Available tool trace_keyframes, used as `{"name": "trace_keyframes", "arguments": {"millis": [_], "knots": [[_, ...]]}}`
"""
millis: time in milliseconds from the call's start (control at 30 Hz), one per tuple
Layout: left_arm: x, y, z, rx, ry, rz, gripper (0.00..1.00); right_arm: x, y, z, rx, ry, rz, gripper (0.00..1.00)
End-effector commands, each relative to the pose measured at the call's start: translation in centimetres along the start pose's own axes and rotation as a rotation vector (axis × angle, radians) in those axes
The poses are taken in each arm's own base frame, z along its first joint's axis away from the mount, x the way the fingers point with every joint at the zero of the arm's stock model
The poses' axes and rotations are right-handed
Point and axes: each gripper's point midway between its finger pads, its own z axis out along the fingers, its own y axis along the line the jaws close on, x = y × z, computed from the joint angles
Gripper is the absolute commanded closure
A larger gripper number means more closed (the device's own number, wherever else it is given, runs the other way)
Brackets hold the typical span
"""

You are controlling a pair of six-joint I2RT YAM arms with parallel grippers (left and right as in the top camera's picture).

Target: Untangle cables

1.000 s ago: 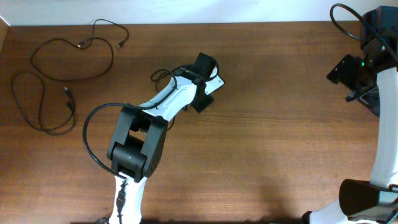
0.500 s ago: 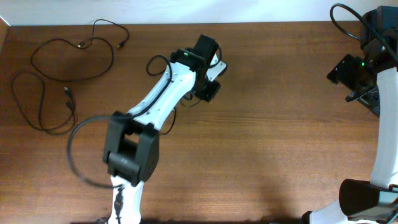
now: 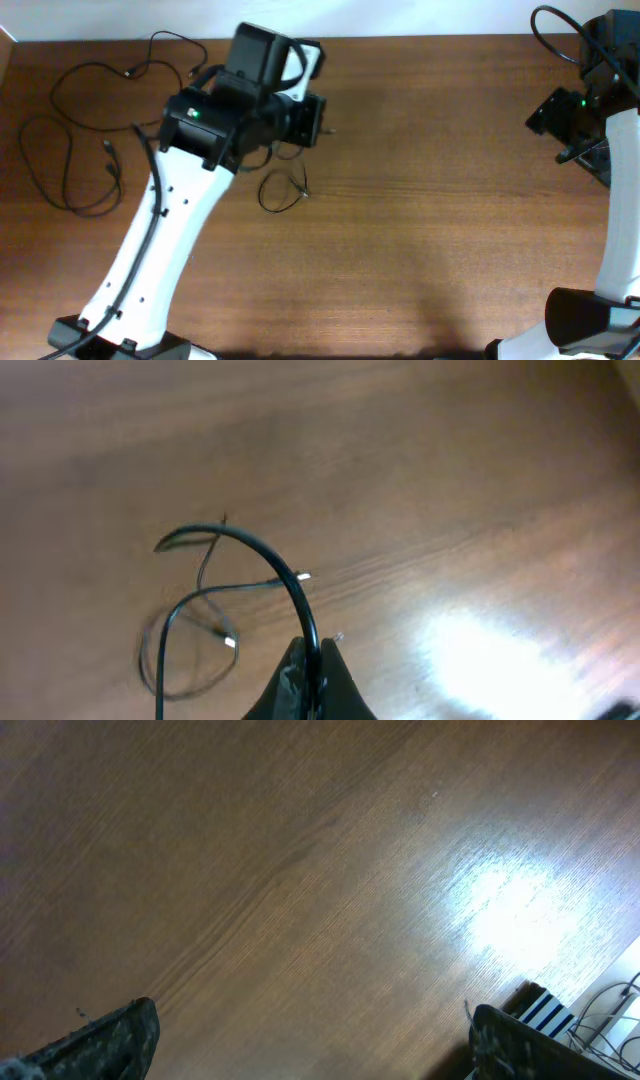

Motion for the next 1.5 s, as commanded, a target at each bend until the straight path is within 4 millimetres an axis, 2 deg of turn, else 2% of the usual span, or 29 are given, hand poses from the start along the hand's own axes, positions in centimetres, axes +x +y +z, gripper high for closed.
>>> {"name": "trace_keyframes", "arguments": {"millis": [0, 100, 167, 200, 233, 300, 367, 433, 500, 567, 600, 633, 667, 700, 733, 867, 1067, 1233, 1267, 1333, 1367, 1400, 1467], "knots": [[-0.5, -0.1, -1.4, 0.079, -0.01, -0.149, 1.0, 0.0, -0.1, 0.1, 0.005, 0.003, 0.005, 0.02], [-0.7, -0.6, -1.7, 0.111, -0.021, -0.119, 1.0, 0.0, -0.1, 0.1, 0.005, 0.003, 0.005, 0.02], [-0.4, -0.6, -2.1, 0.103, -0.019, -0.009, 1.0, 0.0, -0.1, 0.1, 0.005, 0.003, 0.005, 0.02], [0.4, 0.3, -2.0, 0.053, 0.009, -0.013, 1.0, 0.0, -0.1, 0.1, 0.005, 0.003, 0.005, 0.02], [2.0, 1.9, -2.0, -0.032, 0.071, -0.029, 1.0, 0.0, -0.1, 0.1, 0.005, 0.003, 0.005, 0.02], [3.5, 2.2, -2.2, -0.053, 0.129, -0.041, 1.0, 0.0, -0.1, 0.1, 0.005, 0.003, 0.005, 0.02], [4.5, 1.4, -2.2, -0.02, 0.172, -0.043, 1.0, 0.0, -0.1, 0.1, 0.005, 0.003, 0.005, 0.02], [6.3, 0.0, -2.4, 0.008, 0.245, -0.028, 1.0, 0.0, -0.1, 0.1, 0.005, 0.003, 0.005, 0.02], [7.3, -0.5, -2.5, 0.012, 0.283, -0.019, 0.94, 0.0, -0.1, 0.1, 0.005, 0.003, 0.005, 0.02], [7.9, -0.5, -2.7, 0.008, 0.306, -0.025, 0.81, 0.0, -0.1, 0.1, 0.005, 0.003, 0.005, 0.01], [8.2, -0.4, -2.8, 0.006, 0.319, -0.027, 0.67, 0.0, -0.1, 0.1, 0.005, 0.003, 0.005, 0.02], [8.5, -0.5, -2.9, 0.007, 0.335, -0.031, 0.35, 0.0, -0.1, 0.1, 0.005, 0.003, 0.005, 0.02], [8.8, -0.4, -3.0, 0.005, 0.346, -0.034, 0.11, 0.0, -0.1, 0.1, 0.005, 0.003, 0.005, 0.02], [8.9, -0.4, -3.0, 0.003, 0.352, -0.035, 0.03, 0.0, -0.1, 0.1, 0.005, 0.003, 0.005, 0.02], [8.9, -0.4, -3.0, 0.003, 0.352, -0.035, 0.01, 0.0, -0.1, 0.1, 0.005, 0.003, 0.005, 0.01], [8.4, -0.3, -2.8, -0.002, 0.327, -0.028, 0.01, 0.0, -0.1, 0.1, 0.005, 0.003, 0.005, 0.02], [3.7, -1.0, -1.7, 0.034, 0.134, 0.045, 0.01, 0.0, -0.1, 0.1, 0.005, 0.003, 0.005, 0.02], [2.7, -0.9, -1.8, 0.036, 0.095, 0.07, 0.01, 0.0, -0.1, 0.1, 0.005, 0.003, 0.005, 0.02], [2.6, -0.7, -1.8, 0.022, 0.09, 0.073, 0.01, 0.0, -0.1, 0.1, 0.005, 0.003, 0.005, 0.02], [1.6, 1.5, -1.8, -0.107, 0.049, 0.082, 0.01, 0.0, -0.1, 0.1, 0.005, 0.003, 0.005, 0.02], [0.5, 2.9, -1.9, -0.191, 0.003, 0.086, 0.01, 0.0, -0.1, 0.1, 0.005, 0.003, 0.005, 0.02], [-0.8, 3.4, -2.1, -0.226, -0.056, 0.048, 0.01, 0.0, -0.1, 0.1, 0.005, 0.003, 0.005, 0.02], [-3.0, 3.0, -2.0, -0.21, -0.154, -0.037, 0.01, 0.0, -0.1, 0.1, 0.005, 0.003, 0.005, 0.02]]}}
